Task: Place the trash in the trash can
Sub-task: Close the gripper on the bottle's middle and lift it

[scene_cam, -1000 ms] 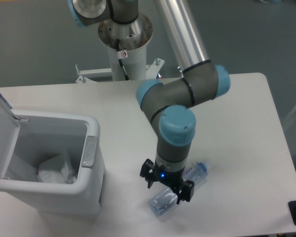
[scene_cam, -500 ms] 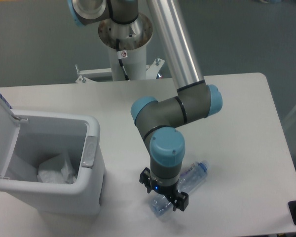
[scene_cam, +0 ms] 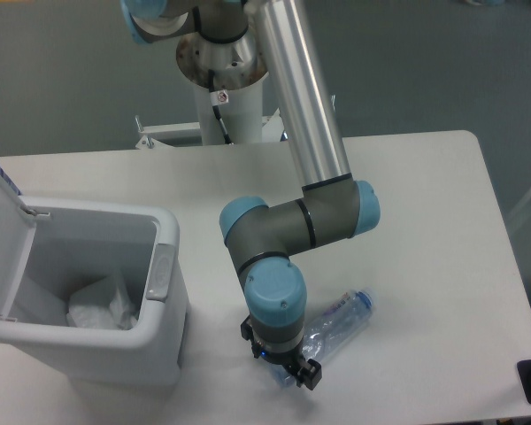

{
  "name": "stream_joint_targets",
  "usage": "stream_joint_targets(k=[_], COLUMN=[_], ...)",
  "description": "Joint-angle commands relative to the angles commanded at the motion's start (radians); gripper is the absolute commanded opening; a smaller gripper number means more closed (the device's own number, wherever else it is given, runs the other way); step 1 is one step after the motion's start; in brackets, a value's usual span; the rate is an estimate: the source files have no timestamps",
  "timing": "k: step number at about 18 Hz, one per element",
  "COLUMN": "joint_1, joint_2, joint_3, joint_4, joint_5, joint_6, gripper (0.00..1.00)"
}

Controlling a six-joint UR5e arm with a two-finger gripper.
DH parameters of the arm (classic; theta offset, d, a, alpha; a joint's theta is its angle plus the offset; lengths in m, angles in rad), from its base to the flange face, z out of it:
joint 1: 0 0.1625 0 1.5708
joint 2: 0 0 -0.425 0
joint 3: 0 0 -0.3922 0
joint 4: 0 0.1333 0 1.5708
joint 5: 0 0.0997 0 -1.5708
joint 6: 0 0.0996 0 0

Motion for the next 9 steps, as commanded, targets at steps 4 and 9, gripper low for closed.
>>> stream_joint_targets(k=[4,9], joint_1=[0.000,0.011], joint_2=[0.011,0.041], joint_3=[0.002,0.011], joint_4=[-0.003,-0.005], joint_5=[0.005,0.000], joint_6=[0.000,0.000], gripper=[0.36,0.14])
